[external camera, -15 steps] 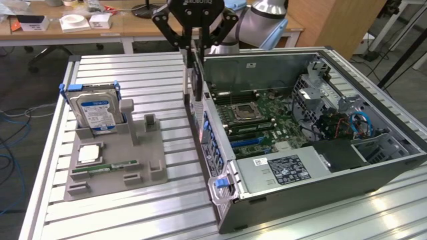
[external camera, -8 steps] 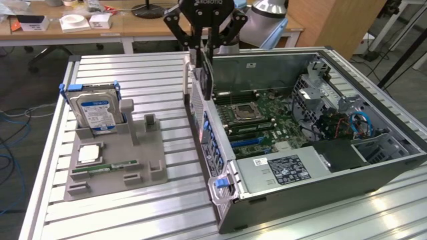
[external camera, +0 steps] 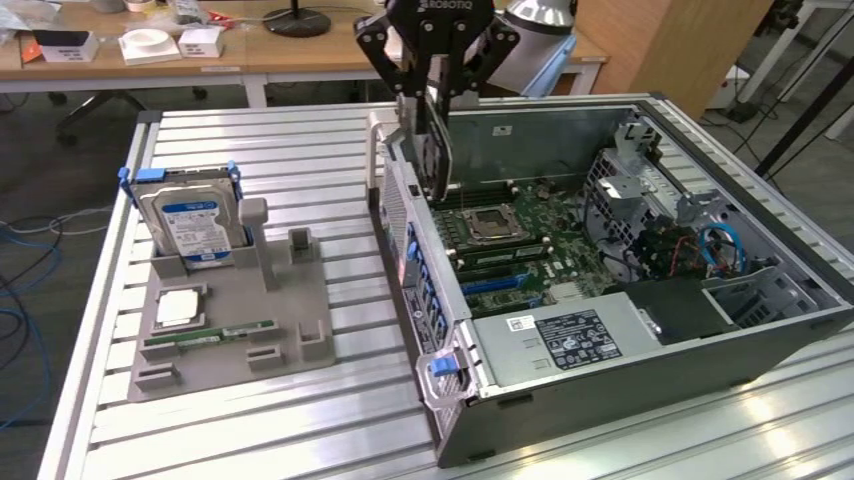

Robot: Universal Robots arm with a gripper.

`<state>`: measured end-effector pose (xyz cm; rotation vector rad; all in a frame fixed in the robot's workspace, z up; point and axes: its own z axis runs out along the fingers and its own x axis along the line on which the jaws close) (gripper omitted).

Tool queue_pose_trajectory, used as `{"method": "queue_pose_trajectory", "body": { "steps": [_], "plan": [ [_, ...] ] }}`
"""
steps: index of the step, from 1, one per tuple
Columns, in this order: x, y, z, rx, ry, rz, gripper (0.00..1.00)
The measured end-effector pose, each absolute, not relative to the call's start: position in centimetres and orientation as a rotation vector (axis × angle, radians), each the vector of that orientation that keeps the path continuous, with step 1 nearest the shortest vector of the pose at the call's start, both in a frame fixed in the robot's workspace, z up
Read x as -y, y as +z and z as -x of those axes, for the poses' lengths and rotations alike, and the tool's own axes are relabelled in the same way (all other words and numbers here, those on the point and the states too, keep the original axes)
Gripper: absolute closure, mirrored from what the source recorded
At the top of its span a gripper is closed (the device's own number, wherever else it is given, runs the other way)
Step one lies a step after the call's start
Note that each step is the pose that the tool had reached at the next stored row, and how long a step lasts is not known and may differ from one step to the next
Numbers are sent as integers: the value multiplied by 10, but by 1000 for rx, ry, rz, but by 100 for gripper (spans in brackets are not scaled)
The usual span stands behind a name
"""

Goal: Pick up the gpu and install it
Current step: 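Pick up the gpu and move the gpu toward the slot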

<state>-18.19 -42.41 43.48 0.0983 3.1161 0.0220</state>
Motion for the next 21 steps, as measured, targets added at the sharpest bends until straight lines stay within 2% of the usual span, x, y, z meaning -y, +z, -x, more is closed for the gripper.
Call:
{"method": "queue_pose_trajectory", "body": {
  "steps": [21],
  "plan": [
    [424, 434, 129, -3116, 23, -89, 74]
  ]
}}
